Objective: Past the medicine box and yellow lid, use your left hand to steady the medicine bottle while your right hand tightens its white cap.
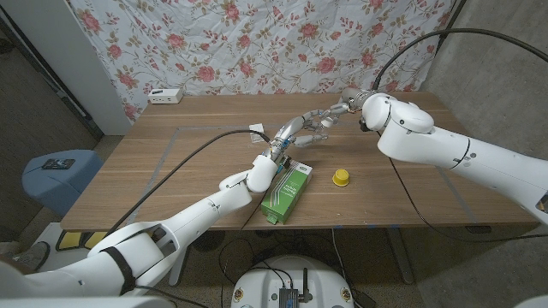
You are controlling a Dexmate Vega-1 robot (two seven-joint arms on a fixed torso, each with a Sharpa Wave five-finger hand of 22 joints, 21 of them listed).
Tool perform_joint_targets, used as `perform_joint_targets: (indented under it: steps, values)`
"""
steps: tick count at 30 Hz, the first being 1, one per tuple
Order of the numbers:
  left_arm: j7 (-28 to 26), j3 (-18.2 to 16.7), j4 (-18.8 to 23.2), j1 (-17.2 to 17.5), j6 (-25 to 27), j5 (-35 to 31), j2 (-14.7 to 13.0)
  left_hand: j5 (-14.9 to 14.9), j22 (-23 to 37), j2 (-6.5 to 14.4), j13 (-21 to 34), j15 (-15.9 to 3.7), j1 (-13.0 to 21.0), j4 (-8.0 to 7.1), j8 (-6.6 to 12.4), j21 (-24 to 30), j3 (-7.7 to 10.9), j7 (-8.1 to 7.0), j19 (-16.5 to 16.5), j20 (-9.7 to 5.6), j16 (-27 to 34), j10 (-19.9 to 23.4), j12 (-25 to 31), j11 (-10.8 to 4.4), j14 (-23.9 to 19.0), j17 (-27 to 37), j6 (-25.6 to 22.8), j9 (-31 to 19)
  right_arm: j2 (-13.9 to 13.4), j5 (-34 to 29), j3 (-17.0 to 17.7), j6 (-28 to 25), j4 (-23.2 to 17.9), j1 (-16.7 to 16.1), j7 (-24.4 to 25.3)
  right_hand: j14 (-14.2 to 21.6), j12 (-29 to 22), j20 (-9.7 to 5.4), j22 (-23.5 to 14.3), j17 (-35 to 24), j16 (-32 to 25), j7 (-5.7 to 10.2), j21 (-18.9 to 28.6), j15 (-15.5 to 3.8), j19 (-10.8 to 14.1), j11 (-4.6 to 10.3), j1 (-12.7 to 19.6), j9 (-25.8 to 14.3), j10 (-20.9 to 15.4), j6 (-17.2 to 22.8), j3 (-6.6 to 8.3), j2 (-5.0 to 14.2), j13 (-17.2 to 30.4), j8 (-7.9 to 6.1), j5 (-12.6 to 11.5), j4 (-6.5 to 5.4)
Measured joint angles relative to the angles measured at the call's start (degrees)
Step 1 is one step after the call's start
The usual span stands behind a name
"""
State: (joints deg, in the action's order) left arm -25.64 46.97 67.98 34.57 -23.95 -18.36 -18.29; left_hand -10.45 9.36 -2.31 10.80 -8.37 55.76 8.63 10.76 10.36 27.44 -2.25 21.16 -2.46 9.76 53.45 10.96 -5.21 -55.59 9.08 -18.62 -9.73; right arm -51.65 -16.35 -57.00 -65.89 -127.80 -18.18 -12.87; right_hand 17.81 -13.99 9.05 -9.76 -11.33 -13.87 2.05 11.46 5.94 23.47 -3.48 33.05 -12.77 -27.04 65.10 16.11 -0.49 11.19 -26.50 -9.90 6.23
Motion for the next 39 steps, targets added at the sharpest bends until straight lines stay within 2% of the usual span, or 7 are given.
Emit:
perform_joint_targets:
  steps: [6,12,18,23,28,31,39]
  values:
    - [0.00,0.00,0.00,0.00,-0.09,-0.11,0.00,0.00,0.00,0.00,-0.02,0.00,0.00,-0.10,0.00,0.00,0.10,0.00,0.00,0.00,0.00,0.00,-0.21,0.00,0.00,-0.01,0.00,0.00,-0.40,0.14,-0.02,-0.41,-0.66,-0.04,0.59,0.00,0.34,0.00,0.00,-0.29,0.00,-0.75,-0.17,0.00,0.00,0.00,-2.39,0.16,0.00,-1.03,-0.89,-0.57,0.00,0.70,-0.02,-0.89]
    - [0.00,0.00,0.34,0.12,-0.09,-0.21,-0.04,0.01,0.00,0.00,-0.03,0.00,0.00,-0.10,0.00,0.00,0.10,0.00,0.00,0.00,0.00,0.00,-0.33,0.00,0.00,-0.01,0.00,0.00,-1.05,0.82,0.16,-0.51,-1.47,-0.26,0.82,-0.52,1.47,0.61,0.00,-0.28,0.47,-1.42,-0.45,0.51,-0.62,-1.06,-5.10,-0.36,1.11,-5.87,-1.84,-0.93,0.05,2.56,-0.02,-1.84]
    - [-0.06,0.00,0.81,0.43,-0.02,-0.30,-0.15,0.02,0.00,0.00,-0.02,0.00,0.00,-0.10,0.00,0.00,0.10,0.00,0.00,0.00,0.00,0.00,-0.14,0.00,0.00,-0.01,0.00,0.00,-1.68,1.58,0.48,-0.55,-2.25,-0.39,0.83,-1.28,2.56,1.23,0.00,-0.28,1.17,-2.25,-0.68,1.27,-1.24,-1.38,-6.49,-1.09,3.27,-10.94,-2.31,-1.08,0.15,4.37,-0.02,-1.96]
    - [-0.08,-0.07,1.14,0.70,0.24,-0.34,-0.23,0.12,0.00,0.00,-0.01,0.20,0.01,-0.10,0.00,0.00,0.10,0.00,0.00,0.00,0.00,0.00,0.09,0.00,-0.20,-0.01,0.00,0.00,-2.43,2.28,0.91,-0.55,-3.08,-0.63,0.80,-2.17,3.20,1.57,0.00,-0.12,1.80,-2.69,-0.68,2.16,-1.59,-1.89,-7.23,-1.62,5.37,-15.25,-2.54,-1.19,0.15,5.86,-0.02,-1.73]
    - [-0.14,-0.13,1.35,0.86,0.33,-0.36,-0.26,0.12,0.00,0.00,0.01,0.19,0.01,-0.10,0.00,0.00,0.10,0.02,0.00,0.00,0.00,0.00,0.09,0.00,-0.20,-0.01,0.02,0.00,-3.14,3.10,1.63,-0.20,-3.86,-1.10,0.66,-3.22,3.37,1.73,0.00,-0.12,2.24,-3.07,-0.91,3.20,-3.44,-2.50,-7.27,-2.02,7.43,-19.74,-2.76,-1.15,0.15,7.83,-0.02,-1.48]
    - [-0.28,-0.17,1.43,0.98,0.35,-0.39,-0.28,0.13,0.00,0.00,0.01,0.20,0.01,-0.10,-0.40,0.00,0.10,0.43,0.00,0.00,0.00,0.00,0.10,0.00,-0.20,-0.01,0.90,0.00,-3.56,3.67,2.13,0.08,-4.38,-1.41,0.56,-4.51,3.40,1.91,0.05,0.05,2.67,-3.33,-1.12,3.84,-4.86,-2.72,-7.24,-2.21,8.90,-22.24,-2.38,-1.12,0.15,8.86,-0.17,-0.65]
    - [-0.83,-0.36,1.60,1.25,0.35,-0.56,-0.40,0.16,0.00,0.00,0.01,0.19,0.01,-0.07,-0.63,0.00,0.11,0.91,0.00,0.00,0.00,0.00,0.09,0.00,-0.20,-0.01,1.56,0.00,-4.58,5.13,3.45,1.02,-5.49,-1.96,-0.09,-6.30,3.62,1.60,0.17,0.14,2.68,-3.99,-1.12,4.59,-5.79,-3.81,-4.64,-2.29,12.04,-27.82,-1.09,0.24,0.15,11.33,-0.75,1.14]
